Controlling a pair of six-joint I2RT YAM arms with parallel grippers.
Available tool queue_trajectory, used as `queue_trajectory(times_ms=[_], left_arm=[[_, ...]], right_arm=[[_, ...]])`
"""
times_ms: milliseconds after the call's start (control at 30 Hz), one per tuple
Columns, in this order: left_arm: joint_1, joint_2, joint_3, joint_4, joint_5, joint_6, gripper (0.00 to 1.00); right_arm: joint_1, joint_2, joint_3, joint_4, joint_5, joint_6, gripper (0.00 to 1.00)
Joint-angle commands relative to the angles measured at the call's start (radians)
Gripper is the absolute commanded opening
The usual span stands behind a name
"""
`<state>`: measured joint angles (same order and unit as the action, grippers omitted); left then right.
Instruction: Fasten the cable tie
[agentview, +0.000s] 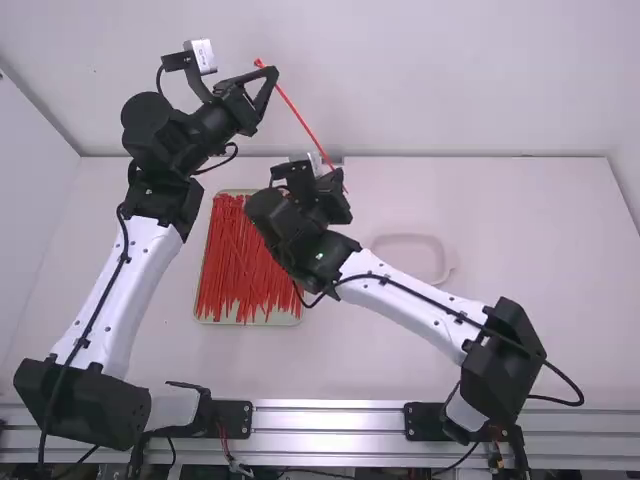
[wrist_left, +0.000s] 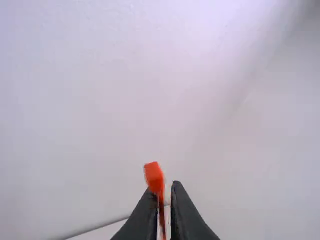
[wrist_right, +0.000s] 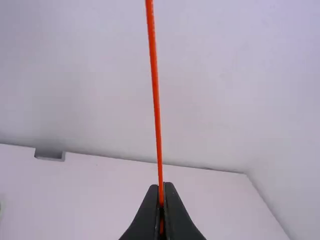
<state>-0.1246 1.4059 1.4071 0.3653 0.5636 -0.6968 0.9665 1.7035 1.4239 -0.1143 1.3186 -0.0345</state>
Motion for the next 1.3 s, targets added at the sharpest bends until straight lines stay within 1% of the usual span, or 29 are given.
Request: queue_trajectory(times_ms=[0,333,367,433,467,500,533,567,633,700,733,800,900,1000,1100,1133,1167,1200,1233,1267], left_arm=[[-0.006,-0.006,-0.008,0.006,0.001,-0.022,0.02],[-0.006,-0.005,-0.008,0.007,0.003,0.016,0.02],[-0.006,-0.005,-0.008,0.005,-0.001,0.021,0.02],[-0.005,-0.005,-0.008,-0.006,-0.008,0.047,0.02],[-0.006,-0.005,-0.008,-0.008,-0.008,0.052,0.02],[-0.008,-0.005,-0.008,-0.011,-0.008,0.07,0.02],[-0.007,-0.005,-0.008,-0.016,-0.011,0.083,0.02],[0.001,-0.005,-0.008,-0.026,-0.03,0.089,0.02],[0.003,-0.005,-0.008,-0.032,-0.037,0.089,0.02],[0.018,-0.005,-0.008,-0.053,-0.049,0.104,0.02],[0.02,-0.005,-0.008,-0.055,-0.049,0.107,0.02],[0.027,-0.005,-0.008,-0.075,-0.043,0.127,0.02],[0.034,-0.005,-0.008,-0.087,0.0,0.172,0.02],[0.031,-0.005,-0.008,-0.11,0.044,0.235,0.02],[0.029,-0.005,-0.008,-0.144,0.104,0.318,0.02],[0.03,-0.005,-0.008,-0.148,0.113,0.329,0.02],[0.03,-0.005,-0.008,-0.161,0.144,0.359,0.02],[0.029,-0.005,-0.008,-0.168,0.159,0.372,0.02],[0.029,-0.005,-0.008,-0.181,0.19,0.399,0.02],[0.029,-0.005,-0.008,-0.183,0.196,0.405,0.02]], right_arm=[[0.002,0.002,0.03,0.009,0.01,-0.001,0.0],[0.003,0.002,0.03,0.013,-0.024,-0.015,0.0],[0.003,0.002,0.03,0.007,-0.039,-0.015,0.17],[0.014,0.002,0.03,-0.003,-0.085,-0.015,0.57],[0.016,0.002,0.03,-0.006,-0.092,-0.015,0.61],[0.028,0.001,0.03,-0.016,-0.114,-0.016,0.79],[0.038,-0.004,0.03,-0.026,-0.124,-0.015,0.88],[0.057,-0.014,0.03,-0.046,-0.137,-0.015,1.0],[0.07,-0.021,0.03,-0.055,-0.141,-0.015,0.98],[0.106,-0.045,0.03,-0.084,-0.142,-0.014,0.98],[0.11,-0.05,0.03,-0.087,-0.142,-0.014,0.98],[0.129,-0.089,0.03,-0.132,-0.174,-0.015,0.98],[0.129,-0.142,0.03,-0.166,-0.23,-0.025,0.98],[0.084,-0.21,0.03,-0.207,-0.341,-0.026,0.98],[-0.003,-0.289,0.03,-0.26,-0.562,-0.026,0.98],[-0.018,-0.3,0.03,-0.267,-0.598,-0.026,0.98],[-0.069,-0.33,0.03,-0.286,-0.719,-0.028,0.98],[-0.1,-0.345,0.03,-0.295,-0.794,-0.04,0.98],[-0.172,-0.374,0.03,-0.314,-0.978,-0.082,0.98],[-0.179,-0.377,0.03,-0.314,-0.997,-0.087,0.98]])
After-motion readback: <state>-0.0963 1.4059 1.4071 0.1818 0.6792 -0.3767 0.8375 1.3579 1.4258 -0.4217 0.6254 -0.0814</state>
